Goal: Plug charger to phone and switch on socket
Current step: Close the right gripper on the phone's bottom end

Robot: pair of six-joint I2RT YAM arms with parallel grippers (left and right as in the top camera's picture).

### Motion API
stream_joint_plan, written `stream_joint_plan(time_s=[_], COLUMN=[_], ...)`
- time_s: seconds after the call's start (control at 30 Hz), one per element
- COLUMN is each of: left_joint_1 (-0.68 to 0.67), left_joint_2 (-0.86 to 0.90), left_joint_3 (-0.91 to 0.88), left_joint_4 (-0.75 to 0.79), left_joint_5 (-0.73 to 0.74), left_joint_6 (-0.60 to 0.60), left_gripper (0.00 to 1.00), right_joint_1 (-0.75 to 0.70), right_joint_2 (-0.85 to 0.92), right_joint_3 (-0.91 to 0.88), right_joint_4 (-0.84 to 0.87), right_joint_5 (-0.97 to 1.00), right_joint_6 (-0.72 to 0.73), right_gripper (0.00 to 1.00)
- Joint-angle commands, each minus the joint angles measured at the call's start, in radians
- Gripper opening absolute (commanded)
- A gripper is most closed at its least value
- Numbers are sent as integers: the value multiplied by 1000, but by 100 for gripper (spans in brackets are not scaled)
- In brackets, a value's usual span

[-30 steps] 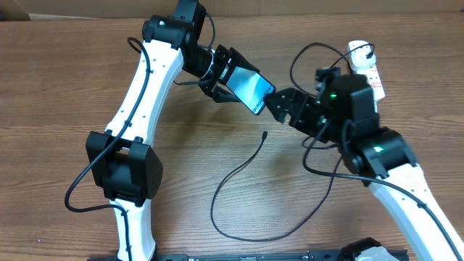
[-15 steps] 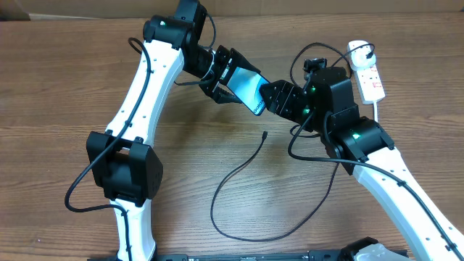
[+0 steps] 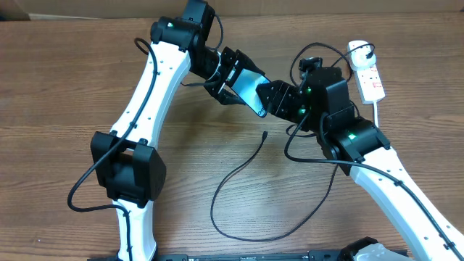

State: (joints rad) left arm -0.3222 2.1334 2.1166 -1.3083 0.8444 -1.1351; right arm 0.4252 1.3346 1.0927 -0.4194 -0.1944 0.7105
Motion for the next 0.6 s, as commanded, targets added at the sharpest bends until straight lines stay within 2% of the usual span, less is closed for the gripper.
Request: stream_joint_plan(time_s=[0.0,0.3,0.57], left_joint_1=[-6,-6,-8], left_joint_2=[-41,-41,-41], left_joint_3=[28,28,28], left_joint_4=[5,4,4], left_joint_5=[13,13,12], left_joint_6=[-21,-5,13], left_gripper=[70,70,70], right_joint_1=[7,7,7], right_joint_2=[3,7,36], right_joint_3=[22,22,22], right_joint_4=[3,-39,-33], right_joint_5=[10,10,-43], right_joint_6=[3,3,3], right_gripper=[57,45,43])
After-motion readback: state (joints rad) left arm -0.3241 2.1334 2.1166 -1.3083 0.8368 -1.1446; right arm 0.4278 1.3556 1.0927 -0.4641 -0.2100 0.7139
